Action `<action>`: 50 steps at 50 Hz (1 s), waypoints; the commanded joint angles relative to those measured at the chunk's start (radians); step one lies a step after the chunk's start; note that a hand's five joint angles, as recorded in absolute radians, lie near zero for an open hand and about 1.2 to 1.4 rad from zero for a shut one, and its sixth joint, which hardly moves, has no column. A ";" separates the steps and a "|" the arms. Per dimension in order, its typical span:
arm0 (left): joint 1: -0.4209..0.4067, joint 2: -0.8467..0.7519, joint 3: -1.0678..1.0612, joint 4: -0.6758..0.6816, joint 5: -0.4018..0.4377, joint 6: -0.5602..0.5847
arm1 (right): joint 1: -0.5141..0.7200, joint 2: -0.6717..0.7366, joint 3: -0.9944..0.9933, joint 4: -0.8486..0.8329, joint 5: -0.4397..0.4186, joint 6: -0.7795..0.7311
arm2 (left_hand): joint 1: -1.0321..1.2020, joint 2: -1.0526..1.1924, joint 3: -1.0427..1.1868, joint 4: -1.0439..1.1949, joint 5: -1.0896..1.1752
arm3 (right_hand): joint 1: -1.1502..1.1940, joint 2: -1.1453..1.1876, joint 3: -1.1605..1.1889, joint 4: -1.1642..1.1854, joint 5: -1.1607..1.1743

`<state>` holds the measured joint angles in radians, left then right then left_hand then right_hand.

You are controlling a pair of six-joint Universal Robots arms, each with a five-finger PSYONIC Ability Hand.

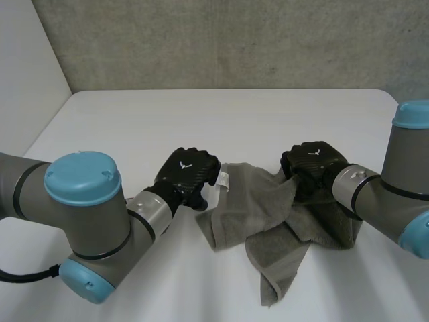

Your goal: Fold the towel.

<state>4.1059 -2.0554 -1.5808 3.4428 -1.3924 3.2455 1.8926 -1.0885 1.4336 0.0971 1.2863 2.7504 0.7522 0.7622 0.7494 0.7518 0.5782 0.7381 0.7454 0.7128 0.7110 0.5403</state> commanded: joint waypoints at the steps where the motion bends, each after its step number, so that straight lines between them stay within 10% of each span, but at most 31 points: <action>1: -0.004 -0.002 0.001 0.007 0.001 0.008 | -0.007 0.001 -0.010 0.006 0.004 -0.001 | 0.007 -0.003 0.010 0.008 0.007 | -0.048 -0.056 -0.023 -0.021 -0.025; 12: -0.010 -0.012 0.005 0.004 0.003 0.013 | 0.005 -0.028 -0.025 0.035 0.015 -0.001 | -0.553 -0.563 -0.551 -0.553 -0.554 | -0.523 -0.530 -0.498 -0.496 -0.500; 33: -0.116 -0.108 0.056 0.001 0.078 0.019 | -0.112 -0.188 -0.182 0.305 -0.004 -0.020 | -0.530 -0.540 -0.527 -0.530 -0.531 | -0.564 -0.571 -0.538 -0.536 -0.540; 50: -0.119 -0.147 0.088 -0.004 0.062 0.020 | -0.185 0.030 -0.254 0.433 0.002 -0.132 | -0.190 -0.200 -0.187 -0.190 -0.191 | -0.564 -0.571 -0.538 -0.536 -0.540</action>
<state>3.9847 -2.1912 -1.5021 3.4422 -1.3275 3.2660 1.7106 -1.1290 1.1982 0.4618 1.2880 2.6382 0.3996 0.3977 0.3994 0.3958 0.2324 0.2335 0.2455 0.2408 0.2458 0.0636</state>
